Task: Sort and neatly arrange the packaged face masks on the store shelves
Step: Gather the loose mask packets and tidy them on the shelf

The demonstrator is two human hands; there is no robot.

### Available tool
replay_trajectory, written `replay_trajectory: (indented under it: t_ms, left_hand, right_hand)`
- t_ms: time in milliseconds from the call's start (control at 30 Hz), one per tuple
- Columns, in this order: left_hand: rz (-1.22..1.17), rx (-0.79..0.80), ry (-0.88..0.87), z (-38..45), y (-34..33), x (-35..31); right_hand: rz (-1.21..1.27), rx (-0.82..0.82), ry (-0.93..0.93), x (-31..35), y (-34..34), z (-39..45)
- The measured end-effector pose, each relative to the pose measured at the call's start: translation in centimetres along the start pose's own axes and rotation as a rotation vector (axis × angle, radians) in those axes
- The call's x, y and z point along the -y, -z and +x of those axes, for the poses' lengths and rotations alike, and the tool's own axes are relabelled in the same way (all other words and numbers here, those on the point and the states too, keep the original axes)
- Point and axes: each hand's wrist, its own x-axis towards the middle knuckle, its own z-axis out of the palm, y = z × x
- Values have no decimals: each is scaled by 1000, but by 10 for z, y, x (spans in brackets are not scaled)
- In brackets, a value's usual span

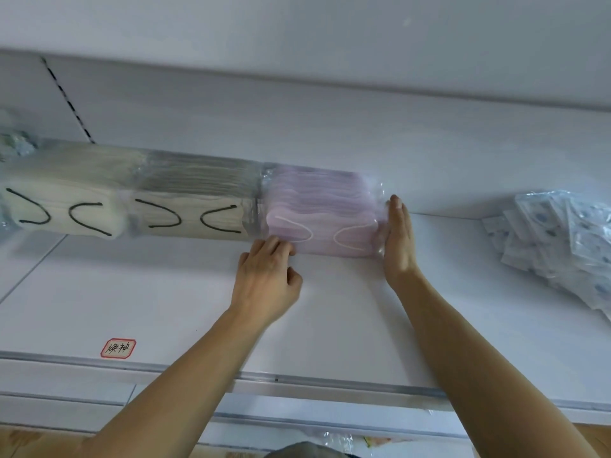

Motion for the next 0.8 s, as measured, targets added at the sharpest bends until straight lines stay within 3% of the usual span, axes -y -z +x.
replay_trajectory:
  t_ms: [167, 333, 467, 800]
  left_hand:
    - [14, 27, 18, -1, -1, 0]
    - [25, 42, 10, -1, -1, -1]
    - [30, 48, 1, -1, 1, -2]
    - [47, 80, -8, -1, 4, -4]
  right_hand:
    - [-6, 15, -58, -5, -9, 9]
    - [58, -119, -12, -1, -12, 17]
    - [8, -59, -18, -4, -21, 20]
    - [71, -87, -43, 2, -8, 20]
